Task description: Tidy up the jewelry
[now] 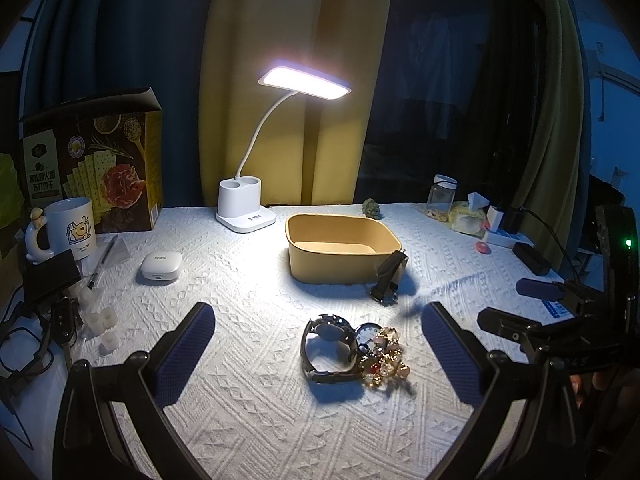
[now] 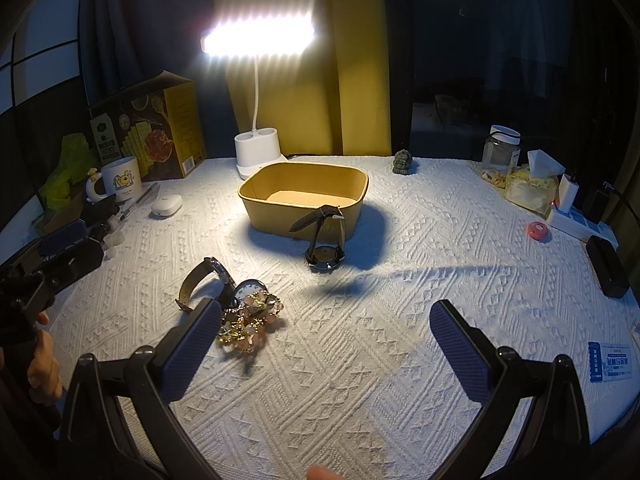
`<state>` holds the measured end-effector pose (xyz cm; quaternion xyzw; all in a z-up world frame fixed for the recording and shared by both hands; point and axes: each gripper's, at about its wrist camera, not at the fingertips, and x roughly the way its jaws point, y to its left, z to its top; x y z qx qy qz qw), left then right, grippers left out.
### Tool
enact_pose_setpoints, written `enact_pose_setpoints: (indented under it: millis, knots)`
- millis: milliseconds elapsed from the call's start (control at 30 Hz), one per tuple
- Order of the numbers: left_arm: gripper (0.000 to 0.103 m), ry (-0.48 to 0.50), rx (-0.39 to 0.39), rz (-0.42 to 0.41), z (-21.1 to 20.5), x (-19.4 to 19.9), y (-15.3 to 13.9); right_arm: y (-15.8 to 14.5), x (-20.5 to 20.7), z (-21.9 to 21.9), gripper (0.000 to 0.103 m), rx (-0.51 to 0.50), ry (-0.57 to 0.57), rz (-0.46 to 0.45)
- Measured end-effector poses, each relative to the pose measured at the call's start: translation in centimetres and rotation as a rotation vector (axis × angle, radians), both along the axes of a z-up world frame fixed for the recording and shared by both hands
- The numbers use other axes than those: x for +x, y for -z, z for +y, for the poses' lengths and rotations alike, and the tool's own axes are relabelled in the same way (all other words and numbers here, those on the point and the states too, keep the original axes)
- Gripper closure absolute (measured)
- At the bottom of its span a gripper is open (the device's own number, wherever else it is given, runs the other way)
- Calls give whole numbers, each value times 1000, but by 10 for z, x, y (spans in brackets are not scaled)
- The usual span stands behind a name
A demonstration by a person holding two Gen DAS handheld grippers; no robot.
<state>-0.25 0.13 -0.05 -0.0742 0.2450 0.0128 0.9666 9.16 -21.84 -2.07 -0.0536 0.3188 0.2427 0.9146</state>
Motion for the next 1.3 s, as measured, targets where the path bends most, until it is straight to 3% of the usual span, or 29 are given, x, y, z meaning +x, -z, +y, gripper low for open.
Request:
enact_pose_setpoints:
  millis: [467,633,900,1167,1300]
  knots:
    - [0,8,-7,42,1,15,9,9,17,3,0,-3,1,37]
    - [0,17,-11,121,-2,41,25,19,32,-2,0,1,13,73]
    - [1,28,63,298,-10,80,66,34,67,-13,0,14,33,127]
    - [16,56,65,382,-10,104,86,43,93,-8,0,29,-2,171]
    - [31,86,56,406,-13,112,93,45,101,-5,0,40,-14,187]
